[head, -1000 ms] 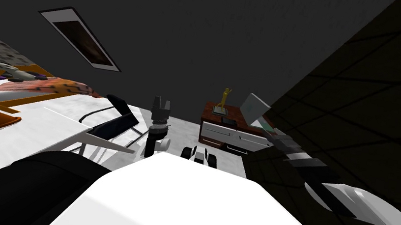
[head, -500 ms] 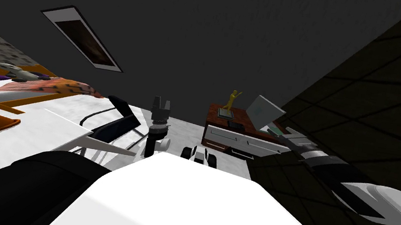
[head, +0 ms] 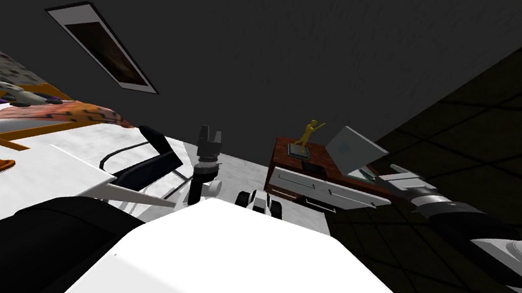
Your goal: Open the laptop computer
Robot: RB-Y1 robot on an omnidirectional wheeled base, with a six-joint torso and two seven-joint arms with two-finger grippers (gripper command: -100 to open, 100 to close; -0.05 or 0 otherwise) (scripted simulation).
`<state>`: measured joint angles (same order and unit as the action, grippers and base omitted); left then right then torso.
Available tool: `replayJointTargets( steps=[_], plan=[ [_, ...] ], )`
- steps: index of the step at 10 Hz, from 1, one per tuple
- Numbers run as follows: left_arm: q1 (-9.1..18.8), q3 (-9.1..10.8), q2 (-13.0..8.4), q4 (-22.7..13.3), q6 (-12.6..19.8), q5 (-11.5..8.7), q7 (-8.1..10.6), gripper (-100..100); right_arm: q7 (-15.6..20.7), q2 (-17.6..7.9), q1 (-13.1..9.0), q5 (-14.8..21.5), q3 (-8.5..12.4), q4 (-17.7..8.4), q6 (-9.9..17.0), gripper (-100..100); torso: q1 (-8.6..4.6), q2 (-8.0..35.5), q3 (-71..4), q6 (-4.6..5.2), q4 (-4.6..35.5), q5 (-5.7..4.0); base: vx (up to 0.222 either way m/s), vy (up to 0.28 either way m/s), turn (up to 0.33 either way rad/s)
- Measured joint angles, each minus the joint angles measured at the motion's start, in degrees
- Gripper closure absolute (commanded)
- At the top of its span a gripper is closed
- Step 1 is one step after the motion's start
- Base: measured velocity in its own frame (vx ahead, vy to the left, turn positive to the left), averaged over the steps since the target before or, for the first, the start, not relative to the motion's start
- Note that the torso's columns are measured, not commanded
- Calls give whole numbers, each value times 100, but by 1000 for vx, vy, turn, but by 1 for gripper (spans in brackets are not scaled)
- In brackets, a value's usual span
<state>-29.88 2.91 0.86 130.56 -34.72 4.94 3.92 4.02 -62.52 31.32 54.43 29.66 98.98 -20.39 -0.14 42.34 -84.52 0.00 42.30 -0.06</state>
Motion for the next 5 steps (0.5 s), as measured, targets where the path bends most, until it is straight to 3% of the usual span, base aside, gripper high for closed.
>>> replayJointTargets(
  steps=[5],
  plan=[
    [0,0,0,0,0,0,0,0,345,-464,26,641,188,-392,163,-100,17,-5,-4,-1,-1,7,62,63,-6]
  ],
)
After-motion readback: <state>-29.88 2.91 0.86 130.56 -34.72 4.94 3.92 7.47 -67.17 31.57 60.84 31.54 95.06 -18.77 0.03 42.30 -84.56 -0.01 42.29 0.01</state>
